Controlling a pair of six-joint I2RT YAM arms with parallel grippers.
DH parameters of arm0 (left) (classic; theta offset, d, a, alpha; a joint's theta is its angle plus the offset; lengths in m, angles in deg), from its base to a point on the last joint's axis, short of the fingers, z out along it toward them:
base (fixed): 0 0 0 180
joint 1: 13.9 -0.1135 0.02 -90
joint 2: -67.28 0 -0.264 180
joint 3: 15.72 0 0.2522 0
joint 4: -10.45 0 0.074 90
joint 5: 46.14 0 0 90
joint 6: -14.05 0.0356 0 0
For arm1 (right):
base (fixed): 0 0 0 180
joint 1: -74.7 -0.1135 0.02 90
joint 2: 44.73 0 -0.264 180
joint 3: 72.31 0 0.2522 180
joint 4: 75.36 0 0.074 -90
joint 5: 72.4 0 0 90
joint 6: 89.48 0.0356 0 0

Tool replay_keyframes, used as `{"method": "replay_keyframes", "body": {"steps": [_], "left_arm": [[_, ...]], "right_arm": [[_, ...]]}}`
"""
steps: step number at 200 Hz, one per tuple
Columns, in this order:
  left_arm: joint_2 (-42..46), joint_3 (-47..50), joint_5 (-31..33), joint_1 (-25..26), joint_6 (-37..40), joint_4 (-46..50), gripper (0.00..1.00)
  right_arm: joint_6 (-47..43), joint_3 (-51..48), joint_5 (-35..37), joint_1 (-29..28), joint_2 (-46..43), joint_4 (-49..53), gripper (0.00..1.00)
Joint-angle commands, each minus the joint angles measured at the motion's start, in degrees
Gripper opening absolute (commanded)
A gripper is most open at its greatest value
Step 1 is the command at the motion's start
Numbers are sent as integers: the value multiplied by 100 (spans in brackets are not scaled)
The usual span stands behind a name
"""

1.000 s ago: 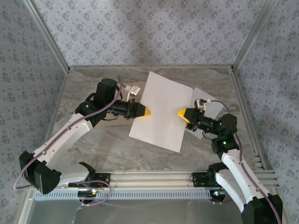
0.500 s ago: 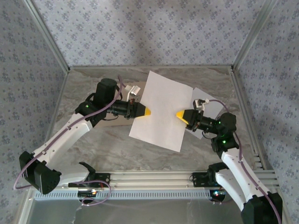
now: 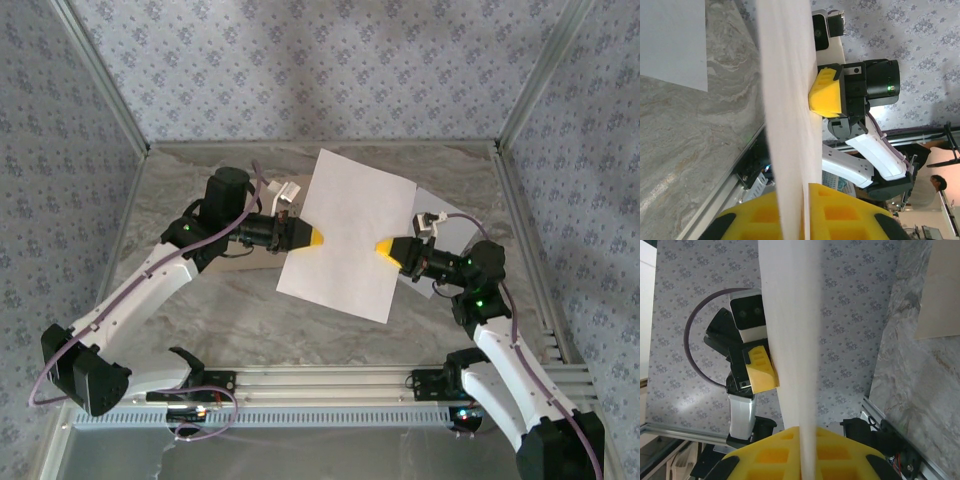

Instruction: Put the files into the folder

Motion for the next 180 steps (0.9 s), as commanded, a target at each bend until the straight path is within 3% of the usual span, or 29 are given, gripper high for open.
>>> {"method": "replay_keyframes", "body": {"steps": [1,14,26,37,55,85,109,143,180], "left_arm": [[159,40,5,-64,106,-97,31],[211,44,133,-132,186,13,54],[272,12,416,-230,363,332,70],[318,-56,928,-371,588,827,80],[421,-22,1896,-676,810,1486,87],[860,578,2688,-1212,698,1538,91],[1020,978,3178,-1547,688,1656,91],[988,1692,3413,-1961,576,1349,91],[908,2080,3596,-2383,752,1193,92]], "right_arm": [[-199,101,-129,10,-43,33,7],[-486,148,-123,34,-85,453,6],[-1139,351,-55,79,-166,1457,4],[-1955,643,145,117,-256,2663,0],[-3159,1070,558,195,-276,4116,0],[-4237,1697,1085,334,156,5228,0],[-4537,1982,1220,248,670,5071,0],[-4756,2772,1493,-10,1719,4995,0],[-5416,4274,2022,-692,3137,5754,0]]}}
